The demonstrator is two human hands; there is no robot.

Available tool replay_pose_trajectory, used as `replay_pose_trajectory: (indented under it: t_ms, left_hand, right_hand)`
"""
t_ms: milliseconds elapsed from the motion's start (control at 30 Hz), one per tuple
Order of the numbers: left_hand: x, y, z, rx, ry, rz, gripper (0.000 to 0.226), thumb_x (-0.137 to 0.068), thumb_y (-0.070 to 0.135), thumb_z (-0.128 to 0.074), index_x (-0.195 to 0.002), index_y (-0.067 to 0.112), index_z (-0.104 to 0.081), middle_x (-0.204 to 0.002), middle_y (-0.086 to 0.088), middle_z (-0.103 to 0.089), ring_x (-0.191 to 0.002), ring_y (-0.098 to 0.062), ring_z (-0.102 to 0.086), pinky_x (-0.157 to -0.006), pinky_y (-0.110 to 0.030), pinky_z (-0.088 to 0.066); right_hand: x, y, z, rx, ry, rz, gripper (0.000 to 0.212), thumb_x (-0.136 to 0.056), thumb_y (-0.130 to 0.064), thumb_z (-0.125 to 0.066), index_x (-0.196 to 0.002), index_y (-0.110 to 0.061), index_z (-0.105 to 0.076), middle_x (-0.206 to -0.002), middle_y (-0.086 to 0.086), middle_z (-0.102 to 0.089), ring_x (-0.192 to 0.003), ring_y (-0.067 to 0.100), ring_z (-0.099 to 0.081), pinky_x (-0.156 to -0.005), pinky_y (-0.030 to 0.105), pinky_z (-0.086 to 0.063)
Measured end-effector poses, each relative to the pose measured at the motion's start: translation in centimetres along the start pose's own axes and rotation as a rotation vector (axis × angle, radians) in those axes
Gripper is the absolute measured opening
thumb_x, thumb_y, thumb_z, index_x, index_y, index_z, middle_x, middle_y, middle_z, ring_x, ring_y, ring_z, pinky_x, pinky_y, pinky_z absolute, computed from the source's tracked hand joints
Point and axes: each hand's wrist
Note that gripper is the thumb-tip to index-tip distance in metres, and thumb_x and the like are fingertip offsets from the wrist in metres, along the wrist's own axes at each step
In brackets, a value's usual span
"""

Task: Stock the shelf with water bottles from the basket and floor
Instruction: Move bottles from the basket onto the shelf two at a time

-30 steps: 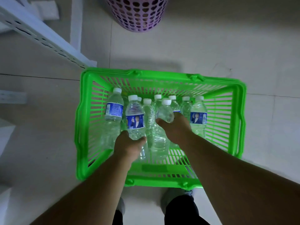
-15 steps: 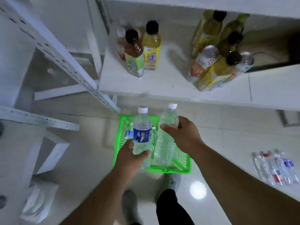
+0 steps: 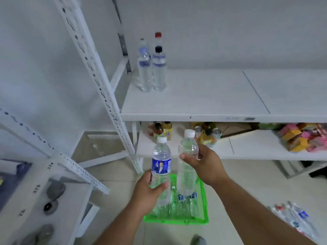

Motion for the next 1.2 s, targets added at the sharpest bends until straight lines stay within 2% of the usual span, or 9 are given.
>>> replay_pose_trajectory:
  t_ms: [100,167,233,400,567,667,767,1033,1200]
  left_hand:
    - [2.0,3.1,1.0,0.001,0.008,-0.054,0.036,-0.078,0.030,-0.081,-0.109,0.038,-0.064,-0.105,0.020,-0.073,-0.102,-0.003,-0.067,-0.093,-0.030,-0.050]
    - [2.8,5.4,1.3,0.015,0.031,-0.084,0.033,-0.079,0.028,-0.081,-0.106,0.037,-0.064,-0.101,0.022,-0.073,-0.097,0.001,-0.067,-0.084,-0.022,-0.048]
    - [3.1,7.7,1.5,0.024,0.056,-0.112,0.031,-0.079,0.022,-0.080,-0.104,0.032,-0.065,-0.097,0.019,-0.075,-0.090,0.002,-0.069,-0.077,-0.019,-0.047]
    - [2.3,12.2,1.1,0.046,0.165,-0.126,0.035,-0.072,0.020,-0.084,-0.103,0.024,-0.068,-0.094,0.007,-0.077,-0.086,-0.008,-0.072,-0.080,-0.028,-0.055]
    - [0.5,14.7,0.0,0.040,0.232,-0.120,0.048,-0.057,0.034,-0.083,-0.101,0.025,-0.066,-0.094,0.006,-0.077,-0.087,-0.011,-0.073,-0.089,-0.043,-0.057]
    - [-0.6,15.5,-0.6,0.042,0.256,-0.111,0.050,-0.055,0.039,-0.083,-0.101,0.028,-0.067,-0.095,0.006,-0.077,-0.089,-0.012,-0.073,-0.090,-0.045,-0.057]
    - [-1.6,16.2,-0.7,0.054,0.273,-0.107,0.049,-0.056,0.039,-0.084,-0.102,0.030,-0.068,-0.096,0.008,-0.077,-0.091,-0.011,-0.073,-0.090,-0.044,-0.057]
    - [-6.2,17.1,1.4,0.085,0.272,-0.118,0.039,-0.068,0.029,-0.085,-0.104,0.029,-0.069,-0.097,0.009,-0.077,-0.091,-0.010,-0.073,-0.089,-0.044,-0.058]
    - [-10.5,17.5,4.1,0.054,0.254,-0.121,0.044,-0.066,0.038,-0.083,-0.107,0.035,-0.067,-0.103,0.013,-0.074,-0.098,-0.008,-0.070,-0.089,-0.036,-0.056]
  right_hand:
    - [1.4,-3.6,2.2,-0.008,0.020,0.073,0.046,-0.079,-0.047,-0.079,-0.120,-0.032,-0.064,-0.095,-0.017,-0.074,-0.084,-0.008,-0.066,-0.069,0.013,-0.046]
    - [1.6,-5.7,3.8,-0.007,0.038,0.108,0.039,-0.079,-0.048,-0.079,-0.112,-0.032,-0.067,-0.094,-0.018,-0.075,-0.084,-0.006,-0.067,-0.074,0.020,-0.050]
    - [1.5,-7.5,5.2,-0.012,0.066,0.150,0.031,-0.079,-0.045,-0.079,-0.104,-0.029,-0.069,-0.091,-0.016,-0.074,-0.083,-0.005,-0.067,-0.072,0.020,-0.049]
    - [-0.1,-10.2,8.5,-0.031,0.064,0.204,0.040,-0.077,-0.052,-0.078,-0.108,-0.029,-0.068,-0.095,-0.014,-0.074,-0.088,0.005,-0.069,-0.074,0.027,-0.052]
    - [-2.2,-12.0,10.9,-0.096,-0.008,0.251,0.033,-0.080,-0.041,-0.080,-0.109,-0.028,-0.069,-0.097,-0.013,-0.075,-0.085,0.003,-0.070,-0.065,0.018,-0.048]
    - [-3.9,-12.7,11.8,-0.091,-0.042,0.255,0.033,-0.079,-0.042,-0.080,-0.107,-0.028,-0.071,-0.096,-0.014,-0.075,-0.086,0.003,-0.071,-0.073,0.025,-0.054]
    - [-5.8,-13.3,12.0,-0.050,-0.053,0.260,0.039,-0.076,-0.047,-0.081,-0.108,-0.028,-0.069,-0.098,-0.013,-0.075,-0.087,0.005,-0.071,-0.080,0.031,-0.057]
    - [-10.8,-14.7,10.3,-0.033,-0.057,0.255,0.040,-0.078,-0.043,-0.081,-0.110,-0.025,-0.065,-0.101,-0.012,-0.072,-0.088,0.005,-0.068,-0.078,0.025,-0.052]
    - [-14.3,-16.1,8.2,-0.034,-0.003,0.208,0.047,-0.077,-0.044,-0.081,-0.116,-0.024,-0.065,-0.105,-0.010,-0.071,-0.092,0.007,-0.067,-0.084,0.029,-0.054]
Point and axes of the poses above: each hand's wrist, its own x-axis away from the middle knuckle, its own z-axis out of the back of the hand, y = z × x
